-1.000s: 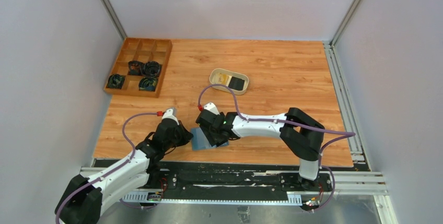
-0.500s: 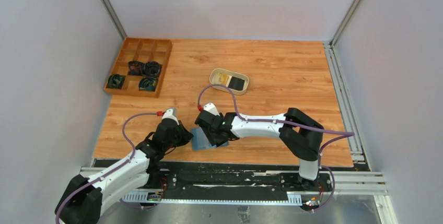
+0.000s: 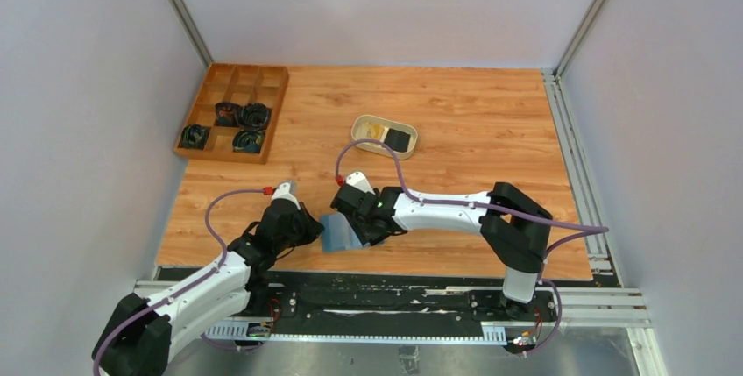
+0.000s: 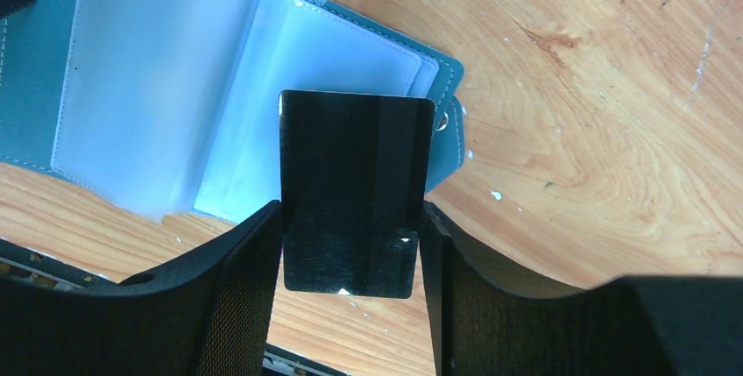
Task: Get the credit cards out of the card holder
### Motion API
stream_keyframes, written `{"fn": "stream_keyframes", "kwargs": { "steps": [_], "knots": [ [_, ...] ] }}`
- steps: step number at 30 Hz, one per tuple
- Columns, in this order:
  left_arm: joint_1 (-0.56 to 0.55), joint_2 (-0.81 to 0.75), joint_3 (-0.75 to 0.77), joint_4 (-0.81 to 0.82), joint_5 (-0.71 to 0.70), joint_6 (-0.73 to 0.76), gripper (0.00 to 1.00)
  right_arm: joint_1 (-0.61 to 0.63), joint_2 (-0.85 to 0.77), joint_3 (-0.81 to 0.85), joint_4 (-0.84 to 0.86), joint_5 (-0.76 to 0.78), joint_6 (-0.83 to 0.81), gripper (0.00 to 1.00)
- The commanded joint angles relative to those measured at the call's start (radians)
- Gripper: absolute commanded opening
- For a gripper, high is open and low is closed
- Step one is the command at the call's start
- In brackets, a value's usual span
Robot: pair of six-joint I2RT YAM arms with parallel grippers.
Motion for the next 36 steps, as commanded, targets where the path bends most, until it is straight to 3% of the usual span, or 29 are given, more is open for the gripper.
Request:
{"fn": "stream_keyframes", "kwargs": {
  "steps": [1,14,24,36],
  "knots": [
    [0.006,-0.002,-0.015,-0.029,-0.006,0.022,0.0,-0.019,-0.06,0.013,-0.063,0.035,0.005,0.55],
    [0.006,-0.003,-0.013,-0.026,0.001,0.022,0.0,-0.183,-0.06,0.11,-0.083,0.017,0.043,0.58],
    [0.006,-0.013,-0.021,-0.021,0.012,0.017,0.0,-0.433,0.146,0.443,-0.114,-0.051,0.033,0.57],
    [0.006,-0.013,-0.005,-0.029,0.038,0.036,0.0,-0.53,0.349,0.739,-0.178,-0.038,0.138,0.57]
  ]
}}
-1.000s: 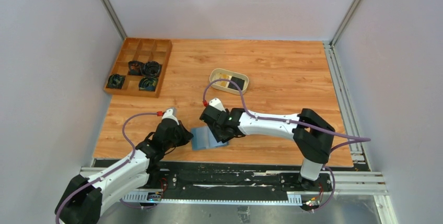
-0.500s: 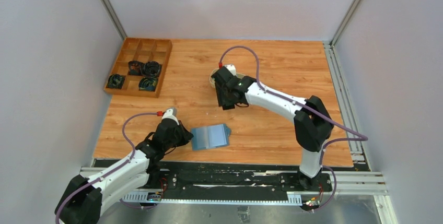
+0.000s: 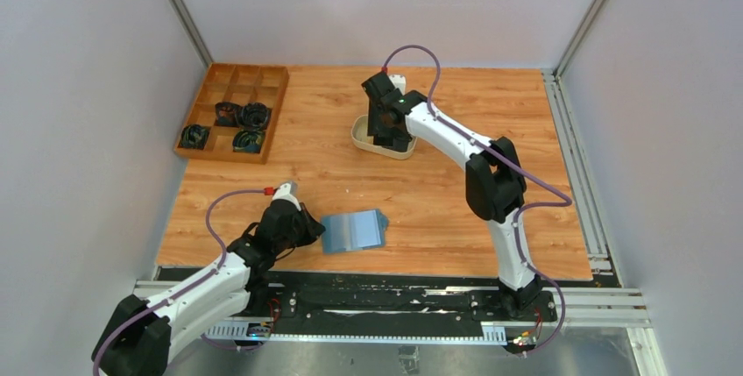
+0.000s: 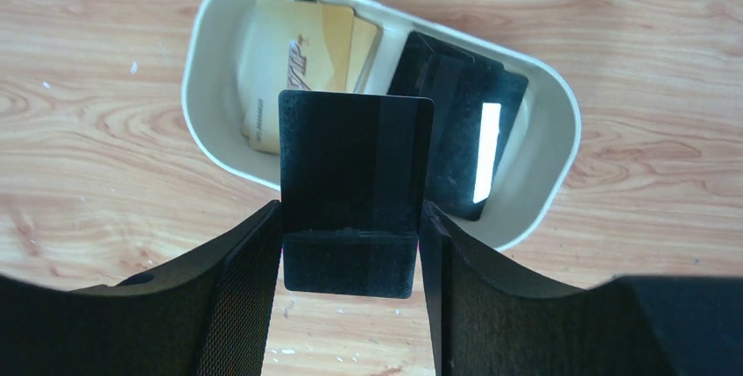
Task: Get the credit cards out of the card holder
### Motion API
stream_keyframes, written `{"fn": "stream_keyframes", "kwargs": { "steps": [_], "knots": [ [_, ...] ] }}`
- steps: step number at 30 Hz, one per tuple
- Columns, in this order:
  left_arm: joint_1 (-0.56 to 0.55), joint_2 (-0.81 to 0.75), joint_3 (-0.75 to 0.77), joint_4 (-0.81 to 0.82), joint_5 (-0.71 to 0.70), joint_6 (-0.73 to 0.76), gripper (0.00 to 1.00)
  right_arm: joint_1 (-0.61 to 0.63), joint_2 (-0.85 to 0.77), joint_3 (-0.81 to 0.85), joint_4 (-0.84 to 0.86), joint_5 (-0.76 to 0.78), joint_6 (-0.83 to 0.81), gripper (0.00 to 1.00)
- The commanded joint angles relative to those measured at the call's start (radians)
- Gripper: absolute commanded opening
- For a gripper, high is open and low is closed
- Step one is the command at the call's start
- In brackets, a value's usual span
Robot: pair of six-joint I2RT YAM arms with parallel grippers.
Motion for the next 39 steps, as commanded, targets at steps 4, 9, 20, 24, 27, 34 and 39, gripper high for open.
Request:
{"fn": "stream_keyframes", "kwargs": {
  "steps": [4,9,20,24,27,34,39],
  "knots": [
    [0.006,0.002,0.007,-0.028,0.02,0.034,0.0,-0.043,0.062,0.099,-0.065,-0.013,0.082,0.57],
    [0.006,-0.003,0.007,-0.031,0.021,0.038,0.0,-0.06,0.072,0.067,-0.052,-0.02,0.101,0.57],
    [0.006,-0.002,0.006,-0.034,0.023,0.041,0.0,-0.09,0.081,-0.026,0.001,-0.053,0.126,0.56],
    [0.006,-0.003,0.002,-0.036,0.023,0.04,0.0,-0.093,0.093,-0.042,0.004,-0.06,0.133,0.56],
    [0.006,-0.009,-0.002,-0.039,0.023,0.038,0.0,-0.093,0.099,-0.051,0.005,-0.06,0.138,0.56],
    [0.006,-0.039,-0.002,-0.07,0.019,0.038,0.0,-0.099,0.103,-0.057,0.008,-0.05,0.136,0.57],
    [0.006,-0.043,-0.004,-0.072,0.018,0.037,0.0,-0.101,0.095,-0.069,0.008,-0.038,0.131,0.57]
  ]
}}
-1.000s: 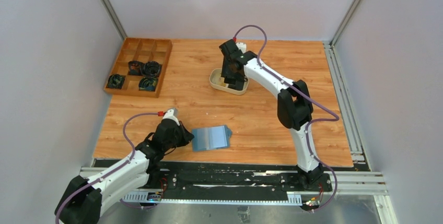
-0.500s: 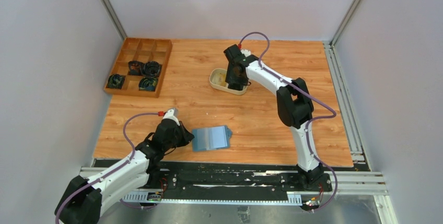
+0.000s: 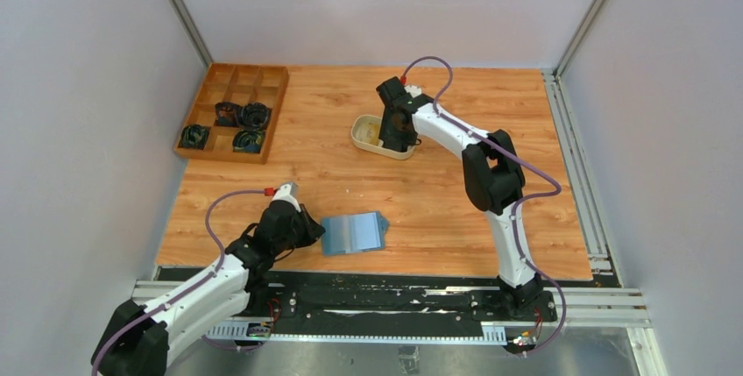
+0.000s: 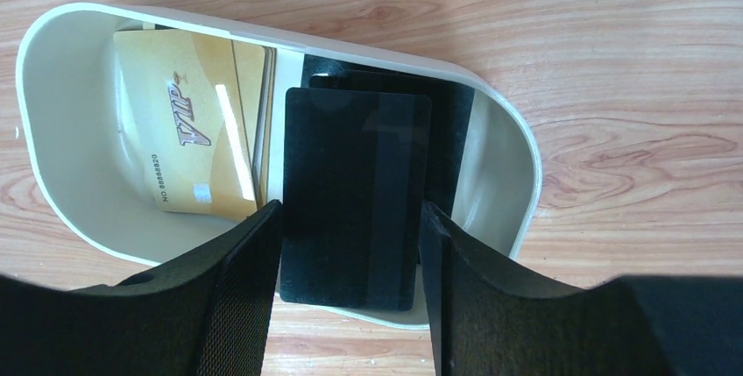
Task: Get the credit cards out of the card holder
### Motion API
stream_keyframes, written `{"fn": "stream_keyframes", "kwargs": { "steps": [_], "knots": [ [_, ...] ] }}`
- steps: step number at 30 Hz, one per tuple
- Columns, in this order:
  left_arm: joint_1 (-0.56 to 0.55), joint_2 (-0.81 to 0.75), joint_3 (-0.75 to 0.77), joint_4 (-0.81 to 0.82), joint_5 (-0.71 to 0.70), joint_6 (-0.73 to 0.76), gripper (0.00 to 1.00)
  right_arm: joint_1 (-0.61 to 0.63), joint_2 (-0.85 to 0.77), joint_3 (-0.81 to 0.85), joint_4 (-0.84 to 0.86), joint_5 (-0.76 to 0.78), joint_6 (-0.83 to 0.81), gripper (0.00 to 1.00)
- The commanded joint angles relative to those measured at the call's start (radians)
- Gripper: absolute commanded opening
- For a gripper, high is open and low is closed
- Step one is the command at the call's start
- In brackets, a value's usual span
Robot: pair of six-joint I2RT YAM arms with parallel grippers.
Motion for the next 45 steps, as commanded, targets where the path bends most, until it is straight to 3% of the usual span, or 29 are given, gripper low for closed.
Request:
{"fn": "stream_keyframes", "kwargs": {
  "steps": [1,10,19,32,38,45],
  "knots": [
    [0.006,-0.007,-0.004,-0.035,0.0,0.022,0.0,-0.011,0.013,-0.031,-0.022,0.019,0.007,0.57],
    [0.006,-0.006,0.0,-0.042,-0.001,0.025,0.0,-0.011,0.007,-0.035,-0.031,0.04,-0.009,0.59],
    [0.007,-0.006,0.0,-0.042,-0.003,0.023,0.0,-0.011,0.004,-0.02,-0.04,0.051,-0.031,0.68],
    [0.006,0.033,0.005,-0.014,-0.001,0.026,0.0,0.018,-0.066,0.071,-0.036,0.026,-0.128,0.7],
    [0.006,0.029,0.024,-0.033,0.0,0.03,0.0,0.102,-0.16,0.059,-0.03,0.033,-0.236,0.7],
    [0.006,-0.026,0.071,-0.1,-0.015,0.04,0.0,0.344,-0.373,-0.237,0.08,0.07,-0.336,0.7]
  ]
}}
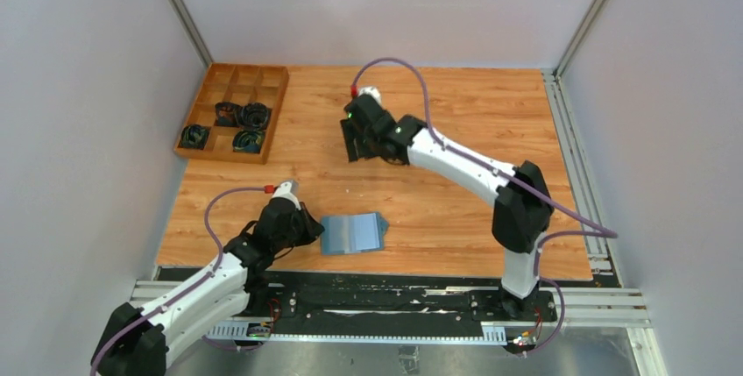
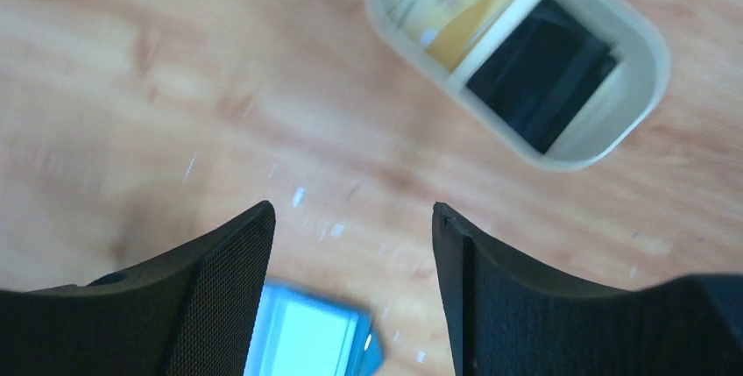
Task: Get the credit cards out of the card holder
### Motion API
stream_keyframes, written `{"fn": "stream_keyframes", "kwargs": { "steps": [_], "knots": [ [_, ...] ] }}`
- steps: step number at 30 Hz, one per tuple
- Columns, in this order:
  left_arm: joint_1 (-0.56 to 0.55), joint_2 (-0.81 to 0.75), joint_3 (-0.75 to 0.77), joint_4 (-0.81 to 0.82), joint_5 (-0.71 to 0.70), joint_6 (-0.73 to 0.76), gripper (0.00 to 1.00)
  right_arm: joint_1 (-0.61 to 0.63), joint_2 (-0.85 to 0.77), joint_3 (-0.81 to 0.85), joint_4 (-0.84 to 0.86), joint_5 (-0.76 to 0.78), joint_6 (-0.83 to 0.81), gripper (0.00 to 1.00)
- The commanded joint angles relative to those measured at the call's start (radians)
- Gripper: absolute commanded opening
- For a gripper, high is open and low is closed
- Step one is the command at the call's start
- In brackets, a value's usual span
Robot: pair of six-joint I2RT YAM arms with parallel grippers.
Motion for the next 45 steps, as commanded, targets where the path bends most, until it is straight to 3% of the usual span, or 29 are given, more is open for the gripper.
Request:
{"fn": "stream_keyframes", "kwargs": {
  "steps": [1,9,16,32,45],
  "knots": [
    [0.006,-0.026,0.046,-0.058,-0.015,0.024,0.0,0.163,-0.133,-0.219,0.07,0.035,-0.078,0.7],
    [0.006,-0.011,0.052,-0.031,0.003,0.002,0.0,0.337,-0.263,-0.527,0.294,0.069,-0.004,0.7],
    [0.006,-0.005,0.046,-0.007,0.008,-0.02,0.0,0.425,-0.207,-0.546,0.385,0.117,-0.014,0.7],
    [0.006,-0.033,0.07,-0.046,0.005,-0.028,0.0,0.494,-0.065,-0.548,0.393,0.145,0.049,0.7],
    [0.006,-0.062,0.066,-0.068,-0.003,-0.026,0.0,0.494,-0.11,-0.661,0.28,0.243,0.071,0.71]
  ]
}}
